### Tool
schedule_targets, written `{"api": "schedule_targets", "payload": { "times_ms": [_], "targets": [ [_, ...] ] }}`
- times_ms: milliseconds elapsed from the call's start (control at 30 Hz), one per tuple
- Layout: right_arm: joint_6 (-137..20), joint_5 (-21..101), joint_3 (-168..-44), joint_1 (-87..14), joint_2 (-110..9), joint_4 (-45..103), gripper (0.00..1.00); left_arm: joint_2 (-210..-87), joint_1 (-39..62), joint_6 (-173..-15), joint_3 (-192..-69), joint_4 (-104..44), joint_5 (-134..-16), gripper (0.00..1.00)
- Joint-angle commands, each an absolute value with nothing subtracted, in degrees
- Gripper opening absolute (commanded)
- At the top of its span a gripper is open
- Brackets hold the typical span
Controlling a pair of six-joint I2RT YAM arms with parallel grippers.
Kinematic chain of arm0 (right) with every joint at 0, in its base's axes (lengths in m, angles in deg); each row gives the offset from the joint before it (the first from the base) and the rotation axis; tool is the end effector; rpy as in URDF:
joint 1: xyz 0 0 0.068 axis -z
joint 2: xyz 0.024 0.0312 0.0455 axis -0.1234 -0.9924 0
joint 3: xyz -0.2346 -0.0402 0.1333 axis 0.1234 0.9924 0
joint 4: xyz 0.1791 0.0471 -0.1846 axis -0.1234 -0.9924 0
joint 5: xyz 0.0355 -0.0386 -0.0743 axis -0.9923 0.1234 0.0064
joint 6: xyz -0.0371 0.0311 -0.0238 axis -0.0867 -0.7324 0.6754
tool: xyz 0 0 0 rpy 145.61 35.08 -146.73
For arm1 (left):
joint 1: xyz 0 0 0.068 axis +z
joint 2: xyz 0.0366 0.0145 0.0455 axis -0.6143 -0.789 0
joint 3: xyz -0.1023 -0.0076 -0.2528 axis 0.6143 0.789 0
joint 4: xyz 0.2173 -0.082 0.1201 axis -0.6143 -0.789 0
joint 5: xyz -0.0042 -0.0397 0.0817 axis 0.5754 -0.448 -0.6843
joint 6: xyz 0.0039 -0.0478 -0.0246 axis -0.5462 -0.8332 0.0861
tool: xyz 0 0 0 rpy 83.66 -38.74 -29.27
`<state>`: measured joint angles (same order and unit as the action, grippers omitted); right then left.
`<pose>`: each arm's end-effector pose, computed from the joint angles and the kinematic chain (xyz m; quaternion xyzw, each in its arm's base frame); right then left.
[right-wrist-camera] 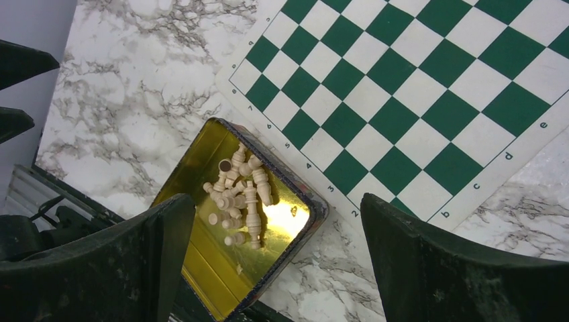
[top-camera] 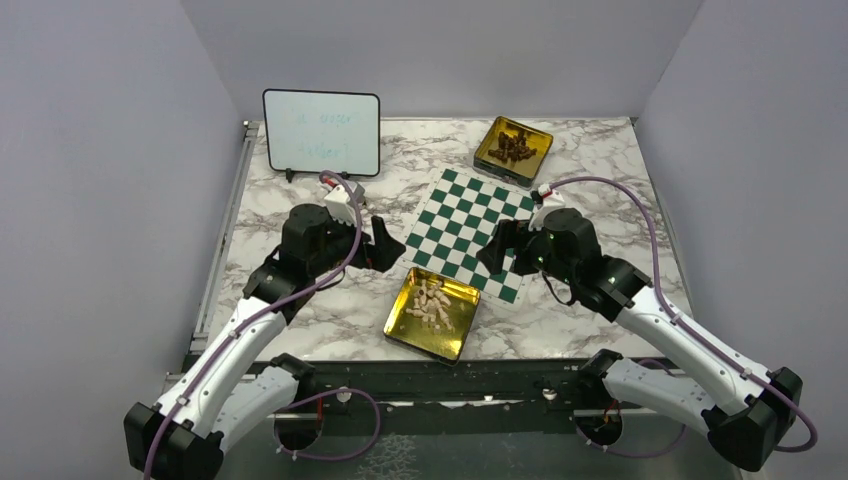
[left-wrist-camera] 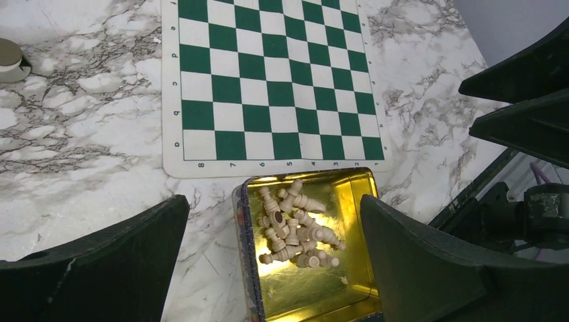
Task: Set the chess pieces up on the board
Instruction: Pick up the chess piece from the storage box.
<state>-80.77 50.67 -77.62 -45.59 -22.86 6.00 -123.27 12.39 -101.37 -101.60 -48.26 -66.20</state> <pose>0.1633 0.1274 0.3046 -0.0572 0.8622 0.2599 0.4311 0.1762 -0.0956 0.3031 0.1277 0.8194 -0.3210 0.4575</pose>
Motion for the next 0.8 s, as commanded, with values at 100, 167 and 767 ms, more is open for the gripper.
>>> {"api": "schedule_targets", "payload": {
  "times_ms": [100,167,767],
  "targets": [
    [-81.35,50.06,-78.29,-45.14,-23.25,6.8,1.0,-119.55,12.15,-100.86,-102.52,-48.18,-69.56,0.99],
    [-81.55,49.58,-78.51,-45.1,-23.65,6.87,1.0,-118.85,12.15,-100.84,-102.44,-48.67,-71.21,0.99],
    [-77.85,38.09,-78.56,-48.82,-36.0,14.06,0.47,-116.05,12.15,-98.73,-102.11,-51.86,-86.07,0.99]
  ]
}}
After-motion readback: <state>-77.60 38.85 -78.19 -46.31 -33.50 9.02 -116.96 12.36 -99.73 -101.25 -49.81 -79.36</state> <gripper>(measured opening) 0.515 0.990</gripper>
